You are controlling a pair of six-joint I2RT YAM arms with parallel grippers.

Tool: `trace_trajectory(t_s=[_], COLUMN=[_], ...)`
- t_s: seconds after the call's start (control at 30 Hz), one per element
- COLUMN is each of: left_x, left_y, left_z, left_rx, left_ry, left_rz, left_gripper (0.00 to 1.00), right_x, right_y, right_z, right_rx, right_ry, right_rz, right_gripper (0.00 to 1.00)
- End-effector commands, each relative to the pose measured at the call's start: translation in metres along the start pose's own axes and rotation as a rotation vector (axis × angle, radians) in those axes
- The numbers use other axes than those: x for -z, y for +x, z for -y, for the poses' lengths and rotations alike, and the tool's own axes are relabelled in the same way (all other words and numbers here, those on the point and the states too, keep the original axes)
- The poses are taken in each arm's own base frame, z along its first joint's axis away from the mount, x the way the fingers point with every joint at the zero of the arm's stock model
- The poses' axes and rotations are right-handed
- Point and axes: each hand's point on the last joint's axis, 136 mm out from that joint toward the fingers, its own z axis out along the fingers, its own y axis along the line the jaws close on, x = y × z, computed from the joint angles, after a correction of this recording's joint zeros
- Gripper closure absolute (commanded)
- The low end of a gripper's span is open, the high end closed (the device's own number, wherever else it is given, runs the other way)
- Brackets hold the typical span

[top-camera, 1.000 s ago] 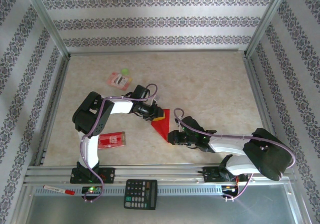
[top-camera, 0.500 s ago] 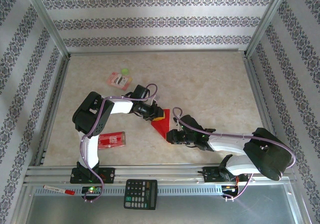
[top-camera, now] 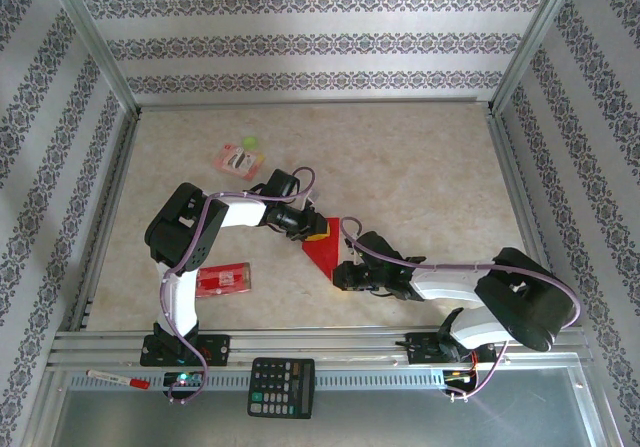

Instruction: Fold a paper plane with a square sheet of paper (pick it up from the middle)

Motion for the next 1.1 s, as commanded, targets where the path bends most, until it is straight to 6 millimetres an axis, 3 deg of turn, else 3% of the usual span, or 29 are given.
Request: trace_trajectory(t_s=[0.0,0.17,0.33,0.67,0.9,1.07], left_x=[-0.011,-0.012,-0.012,-0.011,-0.012,-0.012], left_y=[0.013,0.013,0.013,0.013,0.013,0.013], left_z=[-0.048,-0.048,-0.049,-0.051,-0.050,-0.051], left_rx=[0.091,0.091,0.092,0.094,0.091,0.095], left_ry=[-0.138,-0.139,-0.143,-0.151,-0.150,-0.147], left_rz=[-0.028,-0.026,-0.026,-0.027,-0.028,-0.030], left_gripper=[0.77,0.77,0.77,0.77,0.77,0.77], right_x=[-0.002,-0.002,0.000,0.008,0.026,0.029], right_y=[0.004,0.008,0.029,0.041,0.012,-0.008], right_z=[0.004,0.009,0.030,0.024,0.001,-0.020], right_rx=[0.016,0.006,-0.024,-0.007,0.013,0.038], right_ry=[0.014,0.024,0.065,0.042,-0.011,-0.051], right_rz=[-0.009,-0.013,-0.048,-0.068,0.036,0.068], right_gripper=[0.89,0.89,0.90,0.90,0.90,0.90])
